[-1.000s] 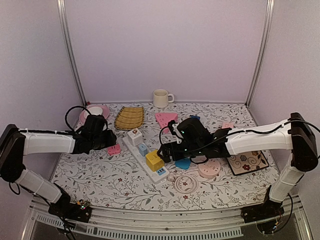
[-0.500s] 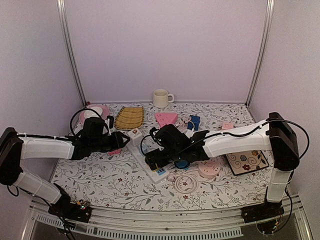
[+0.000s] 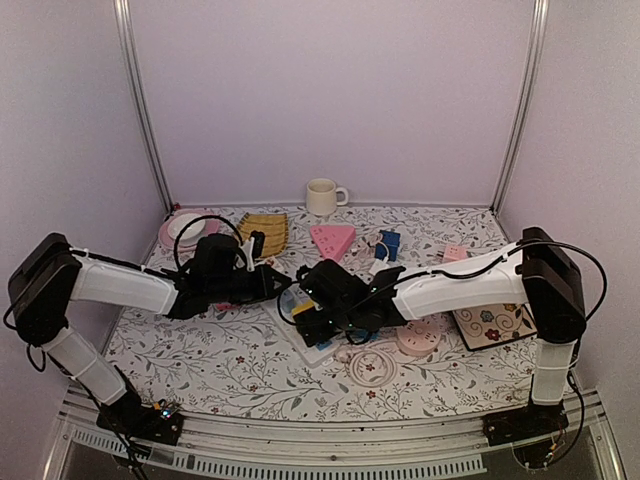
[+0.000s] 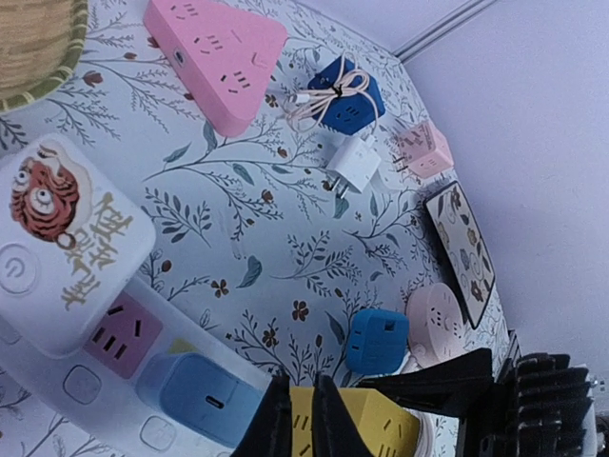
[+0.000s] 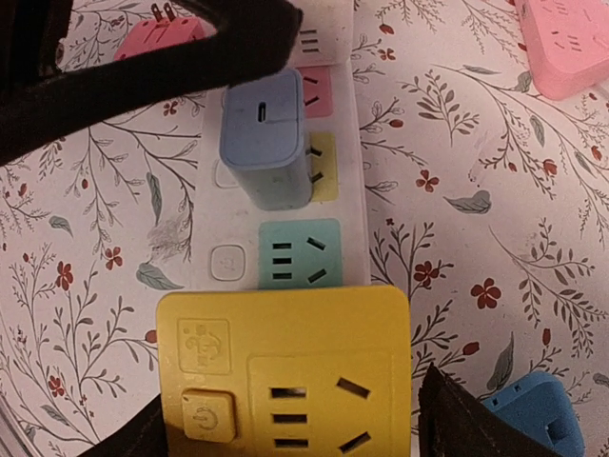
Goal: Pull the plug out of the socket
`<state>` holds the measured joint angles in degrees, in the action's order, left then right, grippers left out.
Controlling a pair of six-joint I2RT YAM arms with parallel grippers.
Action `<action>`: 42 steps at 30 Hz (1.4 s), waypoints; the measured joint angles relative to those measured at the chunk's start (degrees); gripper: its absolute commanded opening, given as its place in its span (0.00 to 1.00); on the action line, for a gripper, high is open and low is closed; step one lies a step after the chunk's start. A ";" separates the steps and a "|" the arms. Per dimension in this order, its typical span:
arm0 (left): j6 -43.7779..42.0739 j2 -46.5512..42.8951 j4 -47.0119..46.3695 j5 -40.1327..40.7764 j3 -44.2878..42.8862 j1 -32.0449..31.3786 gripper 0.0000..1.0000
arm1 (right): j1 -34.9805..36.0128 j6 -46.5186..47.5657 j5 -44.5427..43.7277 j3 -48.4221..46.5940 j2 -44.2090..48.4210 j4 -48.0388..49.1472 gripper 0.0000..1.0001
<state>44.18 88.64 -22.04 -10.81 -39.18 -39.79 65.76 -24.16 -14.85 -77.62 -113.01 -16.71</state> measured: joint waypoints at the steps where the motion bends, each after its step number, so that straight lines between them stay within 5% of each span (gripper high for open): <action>1: 0.20 0.81 -0.44 -0.24 -0.26 -0.20 0.07 | 0.17 0.00 -0.07 0.00 0.00 -0.15 0.76; 20: 1.99 7.26 -5.27 3.87 -0.11 -0.68 0.00 | 1.18 0.28 -1.68 -1.36 0.00 -2.95 0.37; 42: 2.80 7.39 -11.52 3.78 3.48 -0.96 0.00 | 2.47 5.18 -5.57 -3.21 0.46 -4.79 0.32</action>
<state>46.98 96.03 -33.56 -7.03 -35.70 -40.75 68.23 -18.98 -20.43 -80.84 -112.55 -21.50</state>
